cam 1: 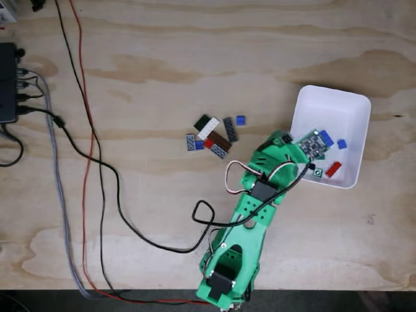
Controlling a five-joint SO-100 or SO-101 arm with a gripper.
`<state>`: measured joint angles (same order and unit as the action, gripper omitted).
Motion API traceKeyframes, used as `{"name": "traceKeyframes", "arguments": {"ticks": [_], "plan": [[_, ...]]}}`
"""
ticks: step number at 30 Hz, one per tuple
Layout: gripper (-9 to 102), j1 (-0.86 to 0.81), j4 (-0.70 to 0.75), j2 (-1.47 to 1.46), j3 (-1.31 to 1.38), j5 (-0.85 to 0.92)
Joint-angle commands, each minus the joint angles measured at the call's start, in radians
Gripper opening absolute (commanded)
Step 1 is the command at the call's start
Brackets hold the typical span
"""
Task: Put all lego bricks in the bin.
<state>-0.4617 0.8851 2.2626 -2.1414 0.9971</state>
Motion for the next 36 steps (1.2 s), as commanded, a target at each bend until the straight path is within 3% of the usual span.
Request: {"name": "traceKeyframes", "arguments": {"ticks": [1, 3, 9, 14, 17, 24, 36], "plan": [[3, -0.245, -0.107, -0.328, 0.101, 0.029], [14, -0.252, -0.135, -0.400, 0.109, 0.037], [17, -0.224, -0.060, -0.364, 0.181, -0.014], [23, -0.048, 0.008, -0.147, 0.152, -0.037], [24, 0.120, 0.037, -0.075, 0.158, 0.035], [23, 0.364, 0.123, -0.551, 0.344, 0.345], [23, 0.497, 0.273, -1.009, 0.638, 0.468]]}}
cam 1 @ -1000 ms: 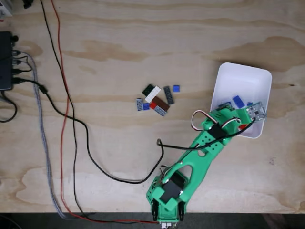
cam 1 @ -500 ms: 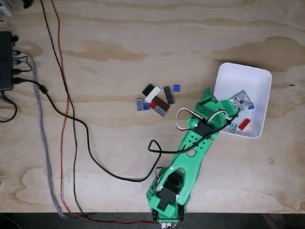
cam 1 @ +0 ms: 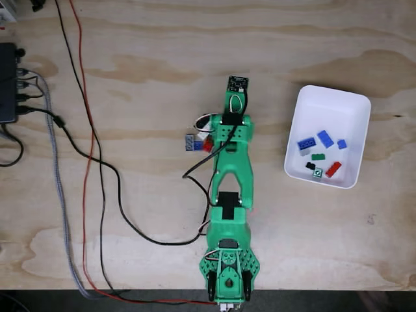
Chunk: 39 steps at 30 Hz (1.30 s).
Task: Put all lego bricks in the bin.
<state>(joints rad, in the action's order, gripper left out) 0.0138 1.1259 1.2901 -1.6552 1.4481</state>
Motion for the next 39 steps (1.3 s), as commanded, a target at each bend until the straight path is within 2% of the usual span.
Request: {"name": "traceKeyframes", "arguments": {"ticks": [1, 4, 6, 9, 13, 18, 22, 27, 30, 32, 36, 39], "plan": [[22, 0.025, 0.035, -0.046, 0.173, 0.018], [12, 0.035, 0.061, -0.061, 0.225, 0.032], [0, 0.037, 0.058, -0.061, 0.235, 0.037], [0, 0.028, 0.009, -0.038, 0.215, 0.003], [0, 0.025, -0.258, 0.302, -0.078, -0.187], [0, 0.011, -0.209, 0.750, -0.187, -0.359], [0, -0.143, -0.129, 0.933, -0.095, -0.465], [0, -0.509, -0.123, 0.813, -0.067, -0.410], [0, -0.663, -0.233, 0.680, -0.152, -0.374], [0, -0.710, -0.341, 0.606, -0.224, -0.351], [0, -0.726, -0.397, 0.554, -0.287, -0.331], [12, -0.719, -0.390, 0.572, -0.308, -0.339]]}}
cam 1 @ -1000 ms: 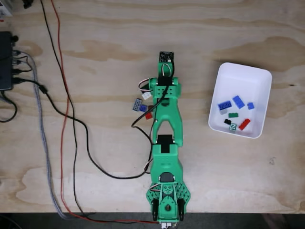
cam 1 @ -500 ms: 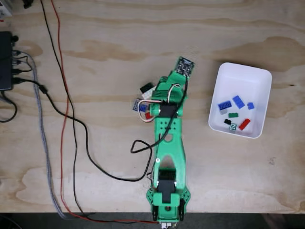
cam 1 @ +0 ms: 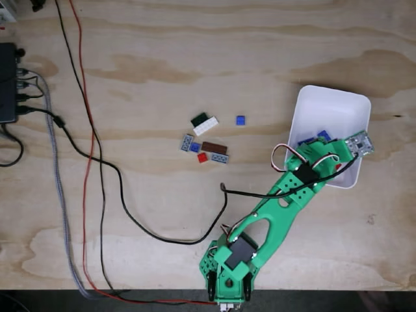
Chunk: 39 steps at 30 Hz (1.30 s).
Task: Put all lego bricks in the bin.
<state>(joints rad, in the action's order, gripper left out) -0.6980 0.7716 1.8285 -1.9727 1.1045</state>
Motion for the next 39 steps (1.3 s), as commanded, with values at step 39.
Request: {"name": "traceKeyframes", "arguments": {"ticks": [39], "plan": [[33, 0.782, 0.117, 0.023, -0.333, -1.005]]}}
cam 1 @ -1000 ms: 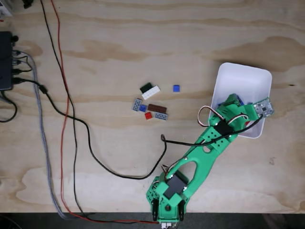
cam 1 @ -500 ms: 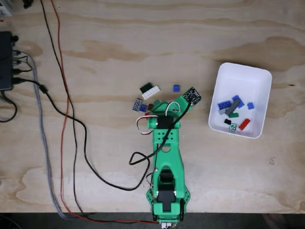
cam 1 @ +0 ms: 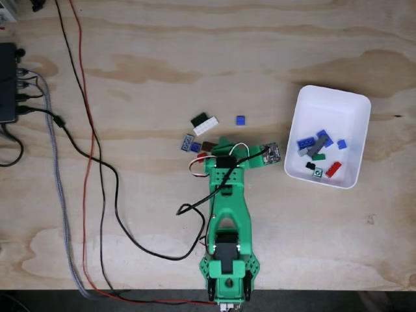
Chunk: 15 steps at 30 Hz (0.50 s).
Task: Put all lego bricks in the bin.
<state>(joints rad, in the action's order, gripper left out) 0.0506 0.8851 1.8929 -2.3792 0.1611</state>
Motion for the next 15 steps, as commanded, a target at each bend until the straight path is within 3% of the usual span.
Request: {"name": "traceKeyframes", "arguments": {"ticks": [1, 11, 15], "plan": [[33, 0.041, 0.003, -0.075, 0.095, -0.075], [24, 0.084, 0.037, -0.316, 0.308, -0.141], [13, 0.110, 0.054, -0.345, 0.333, -0.129]]}}
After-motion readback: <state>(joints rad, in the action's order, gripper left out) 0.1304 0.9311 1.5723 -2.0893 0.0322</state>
